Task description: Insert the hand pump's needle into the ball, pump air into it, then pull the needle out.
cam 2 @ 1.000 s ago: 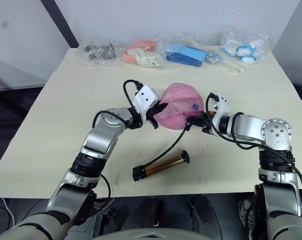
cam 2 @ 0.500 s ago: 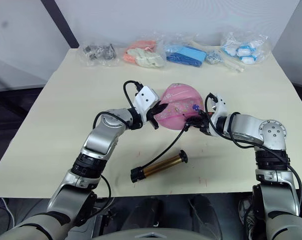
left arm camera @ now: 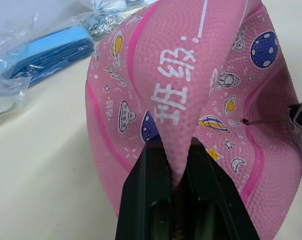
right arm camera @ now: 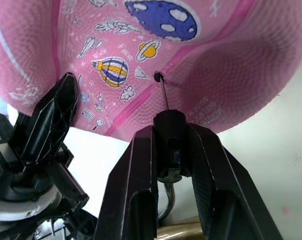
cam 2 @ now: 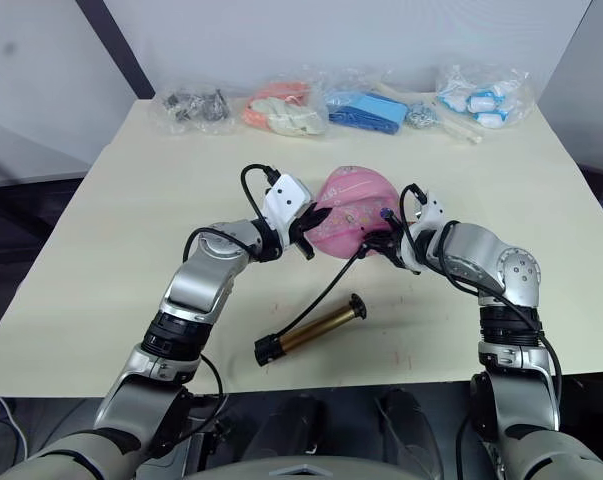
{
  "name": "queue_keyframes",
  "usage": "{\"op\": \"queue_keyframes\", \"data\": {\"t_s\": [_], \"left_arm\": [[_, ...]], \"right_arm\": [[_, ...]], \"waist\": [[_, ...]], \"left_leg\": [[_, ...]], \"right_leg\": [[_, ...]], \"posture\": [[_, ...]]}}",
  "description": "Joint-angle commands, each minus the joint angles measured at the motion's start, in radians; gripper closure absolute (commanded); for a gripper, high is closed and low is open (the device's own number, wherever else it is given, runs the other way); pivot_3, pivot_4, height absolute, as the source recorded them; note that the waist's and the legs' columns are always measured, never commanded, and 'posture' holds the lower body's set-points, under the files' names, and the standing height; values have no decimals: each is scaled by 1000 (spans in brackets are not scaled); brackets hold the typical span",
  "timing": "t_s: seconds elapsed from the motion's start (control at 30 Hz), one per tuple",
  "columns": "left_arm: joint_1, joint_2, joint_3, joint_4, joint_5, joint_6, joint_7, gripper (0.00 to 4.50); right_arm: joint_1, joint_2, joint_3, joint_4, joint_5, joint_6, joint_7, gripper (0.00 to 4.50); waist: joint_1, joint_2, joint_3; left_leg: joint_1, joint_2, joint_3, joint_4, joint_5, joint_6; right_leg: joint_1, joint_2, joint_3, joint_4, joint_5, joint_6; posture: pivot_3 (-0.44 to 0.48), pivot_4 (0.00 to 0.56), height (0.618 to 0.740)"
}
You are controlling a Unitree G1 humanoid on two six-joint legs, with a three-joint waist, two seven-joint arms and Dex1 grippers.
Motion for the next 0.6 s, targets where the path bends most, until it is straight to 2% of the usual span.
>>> {"op": "queue_keyframes", "data": {"t_s": [0.03, 0.23, 0.6], "left_arm": [[17, -10, -27, -40, -12, -4, -18, 4469], [19, -14, -27, -37, -15, -7, -25, 4469], [11, -11, -26, 13, -48, -63, -104, 4469]], "right_arm": [[-19, 29, -55, -26, -5, -54, -70, 4125], [-39, 95, -101, -44, -5, -97, -158, 4125], [-70, 87, -86, -6, -5, -83, -171, 4125]], "waist": [[-2, 0, 0], [-10, 1, 0], [-12, 1, 0]], "left_leg": [[0, 0, 0, 0, 0, 0], [0, 0, 0, 0, 0, 0], [0, 0, 0, 0, 1, 0]], "right_leg": [[0, 0, 0, 0, 0, 0], [0, 0, 0, 0, 1, 0], [0, 0, 0, 0, 1, 0]], "posture": [[0, 150, 740], [0, 150, 740], [0, 150, 740]]}}
